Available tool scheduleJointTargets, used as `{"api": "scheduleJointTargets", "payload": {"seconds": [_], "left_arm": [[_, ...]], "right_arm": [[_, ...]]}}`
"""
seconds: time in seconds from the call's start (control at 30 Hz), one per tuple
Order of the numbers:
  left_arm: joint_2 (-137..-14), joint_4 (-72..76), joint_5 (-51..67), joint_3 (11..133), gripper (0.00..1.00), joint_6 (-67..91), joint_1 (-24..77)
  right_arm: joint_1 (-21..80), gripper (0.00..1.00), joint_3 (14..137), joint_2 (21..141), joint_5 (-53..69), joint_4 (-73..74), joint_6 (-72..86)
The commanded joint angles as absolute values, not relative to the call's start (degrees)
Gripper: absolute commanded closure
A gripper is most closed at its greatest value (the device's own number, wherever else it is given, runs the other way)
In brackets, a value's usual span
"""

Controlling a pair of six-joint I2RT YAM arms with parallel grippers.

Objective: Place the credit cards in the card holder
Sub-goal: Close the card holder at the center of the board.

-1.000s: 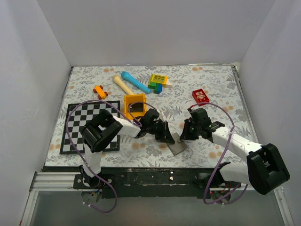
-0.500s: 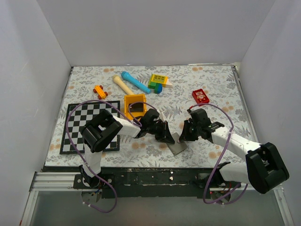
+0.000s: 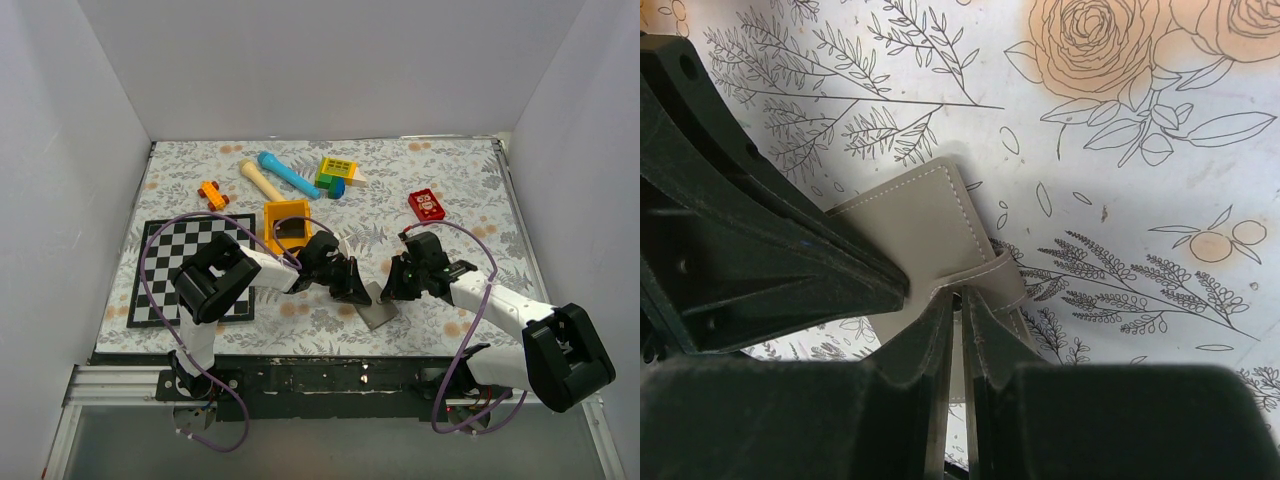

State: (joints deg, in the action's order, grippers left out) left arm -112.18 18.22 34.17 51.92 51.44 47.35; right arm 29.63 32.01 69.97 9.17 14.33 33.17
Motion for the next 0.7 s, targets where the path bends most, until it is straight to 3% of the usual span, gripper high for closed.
{"api": "scheduleJointTargets", "payload": {"seconds": [0.0,0.67], "left_arm": [[-115.3,13.4,25.4,51.3,1.0,48.4,46.5],[-115.5,13.4,25.6,51.7,1.0,48.3,46.5]], "right_arm": [[29.6,0.85,30.8,69.3,10.6,12.7,34.0],[30.1,0.85,29.5,69.6,13.1,11.7,34.5]]}}
